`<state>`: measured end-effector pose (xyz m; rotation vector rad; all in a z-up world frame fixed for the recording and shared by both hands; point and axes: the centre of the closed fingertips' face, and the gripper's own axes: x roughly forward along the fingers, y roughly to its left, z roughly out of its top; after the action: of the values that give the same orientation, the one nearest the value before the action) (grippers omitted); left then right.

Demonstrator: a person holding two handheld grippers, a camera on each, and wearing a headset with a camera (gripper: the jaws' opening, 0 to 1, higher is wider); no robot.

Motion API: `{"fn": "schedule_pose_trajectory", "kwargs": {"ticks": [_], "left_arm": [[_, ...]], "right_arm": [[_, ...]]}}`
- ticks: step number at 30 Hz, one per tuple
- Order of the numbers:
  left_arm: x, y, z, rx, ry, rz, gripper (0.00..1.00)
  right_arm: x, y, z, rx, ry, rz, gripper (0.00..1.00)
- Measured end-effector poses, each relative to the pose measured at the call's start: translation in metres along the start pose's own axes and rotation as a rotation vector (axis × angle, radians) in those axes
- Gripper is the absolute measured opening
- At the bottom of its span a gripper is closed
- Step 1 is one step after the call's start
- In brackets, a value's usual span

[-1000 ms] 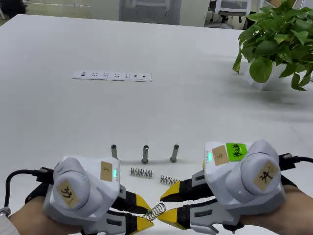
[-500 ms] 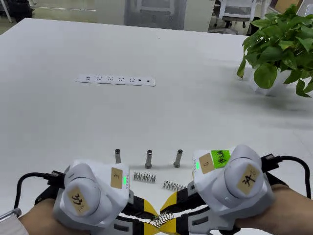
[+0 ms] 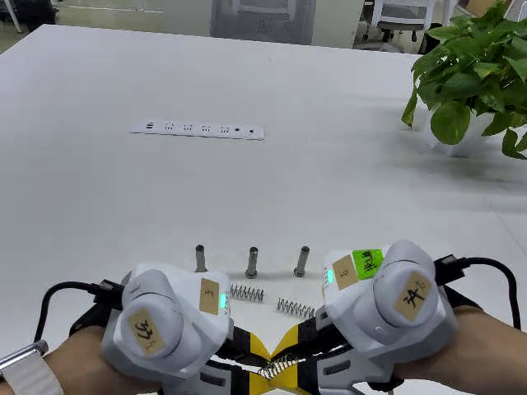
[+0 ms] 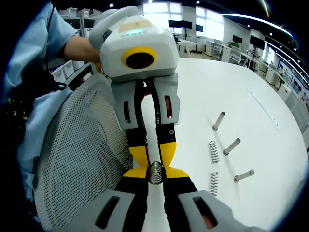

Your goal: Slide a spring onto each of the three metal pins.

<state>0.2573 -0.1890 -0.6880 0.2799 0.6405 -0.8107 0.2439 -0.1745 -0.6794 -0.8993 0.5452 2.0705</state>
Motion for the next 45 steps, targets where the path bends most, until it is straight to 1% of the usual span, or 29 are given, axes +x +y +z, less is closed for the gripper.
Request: {"fn": "schedule_pose_trajectory", "kwargs": {"ticks": [9,11,14,20,25,32,34,39,42,43,45], "left_arm": [[0.001,0.002,-0.001,0.0,0.011,-0.007,0.09],[0.001,0.001,0.0,-0.002,0.008,-0.013,0.09],[0.001,0.0,0.0,0.004,0.008,-0.012,0.09],[0.002,-0.002,0.0,0.008,0.015,-0.02,0.09],[0.002,-0.003,-0.002,0.015,0.026,-0.024,0.09],[0.004,-0.004,-0.003,0.008,0.026,-0.024,0.1],[0.004,-0.004,-0.004,-0.015,0.028,-0.021,0.1],[0.003,0.0,-0.003,-0.057,0.012,0.01,0.12],[0.001,0.005,-0.005,-0.073,0.007,0.038,0.15],[-0.001,0.007,-0.005,-0.077,0.005,0.049,0.17],[-0.005,0.013,-0.009,-0.098,-0.005,0.093,0.21]], "right_arm": [[0.0,0.0,-0.001,-0.009,0.01,-0.001,0.12],[-0.001,0.0,0.0,0.001,0.009,0.007,0.12],[-0.001,0.001,0.0,-0.005,0.013,0.01,0.12],[-0.001,0.003,-0.001,-0.018,0.024,0.02,0.13],[-0.001,0.004,0.001,-0.026,0.022,0.025,0.13],[0.0,0.005,-0.001,-0.034,0.031,0.028,0.12],[0.0,0.004,-0.002,-0.036,0.034,0.028,0.12],[-0.001,0.001,-0.001,-0.035,0.038,0.019,0.12],[-0.003,-0.001,0.001,-0.035,0.031,0.011,0.12],[-0.003,-0.002,0.001,-0.035,0.03,0.009,0.12],[-0.005,-0.005,0.002,-0.036,0.032,0.0,0.12]]}}
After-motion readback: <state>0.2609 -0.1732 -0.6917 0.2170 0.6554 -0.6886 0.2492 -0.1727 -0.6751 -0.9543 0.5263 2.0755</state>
